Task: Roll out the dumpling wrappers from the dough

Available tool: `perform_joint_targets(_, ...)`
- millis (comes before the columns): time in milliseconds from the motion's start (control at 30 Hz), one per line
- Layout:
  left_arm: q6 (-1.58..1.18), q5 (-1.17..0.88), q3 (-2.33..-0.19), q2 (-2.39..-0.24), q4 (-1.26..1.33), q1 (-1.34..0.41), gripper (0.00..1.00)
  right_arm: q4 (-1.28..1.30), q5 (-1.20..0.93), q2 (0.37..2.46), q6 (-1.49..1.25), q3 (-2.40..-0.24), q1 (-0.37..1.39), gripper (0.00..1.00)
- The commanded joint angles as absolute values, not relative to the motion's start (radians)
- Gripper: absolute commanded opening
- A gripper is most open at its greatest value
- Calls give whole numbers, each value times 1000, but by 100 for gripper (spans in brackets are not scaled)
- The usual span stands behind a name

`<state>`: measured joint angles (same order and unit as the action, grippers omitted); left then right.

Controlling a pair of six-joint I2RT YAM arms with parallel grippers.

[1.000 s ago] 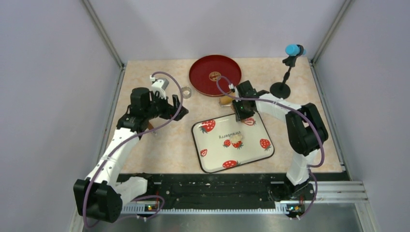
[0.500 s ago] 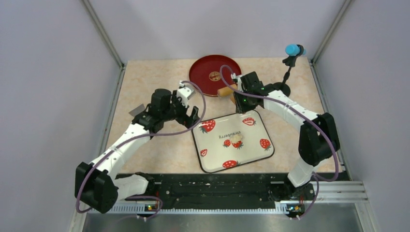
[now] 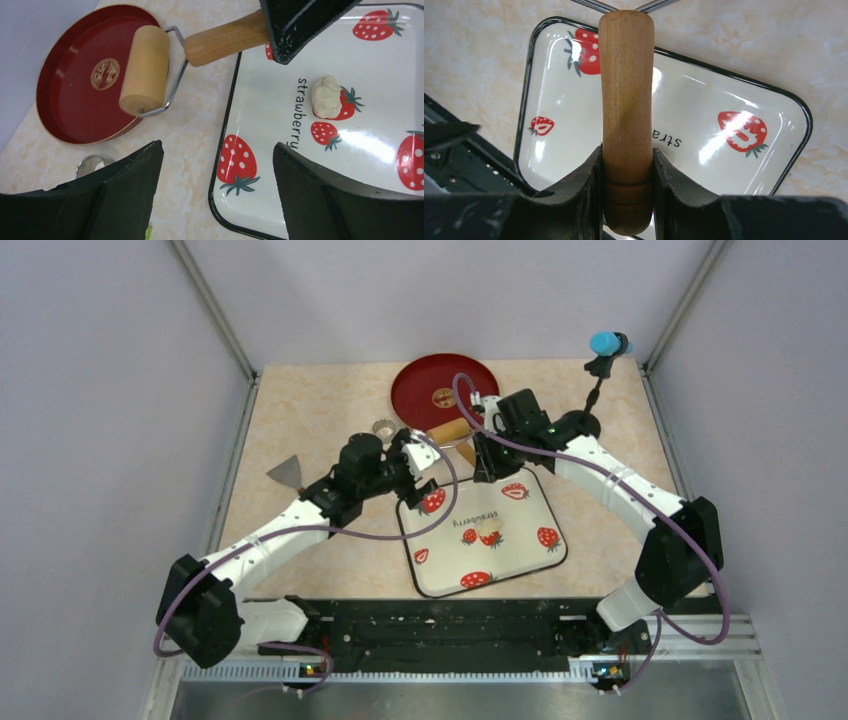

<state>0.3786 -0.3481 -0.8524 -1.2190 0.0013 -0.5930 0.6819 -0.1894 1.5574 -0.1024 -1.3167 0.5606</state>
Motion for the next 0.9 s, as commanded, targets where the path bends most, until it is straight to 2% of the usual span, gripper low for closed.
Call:
perform_joint_targets(0, 586, -249, -891, -1260, 44, -681, 84, 644, -281, 1469, -149, -1326, 575, 0)
perform_joint_targets(333, 728, 22, -908, -1303, 115, -787, 75, 647, -316, 1465, -178, -1308, 584, 0)
perform_joint_targets(567, 760, 81, -867, -1274, 182, -799, 76, 656, -312, 1465, -173, -1307, 584, 0)
perform_joint_targets(867, 773, 88, -883, -1346, 203, -800, 76, 662, -339, 1474, -165, -1321, 584, 0)
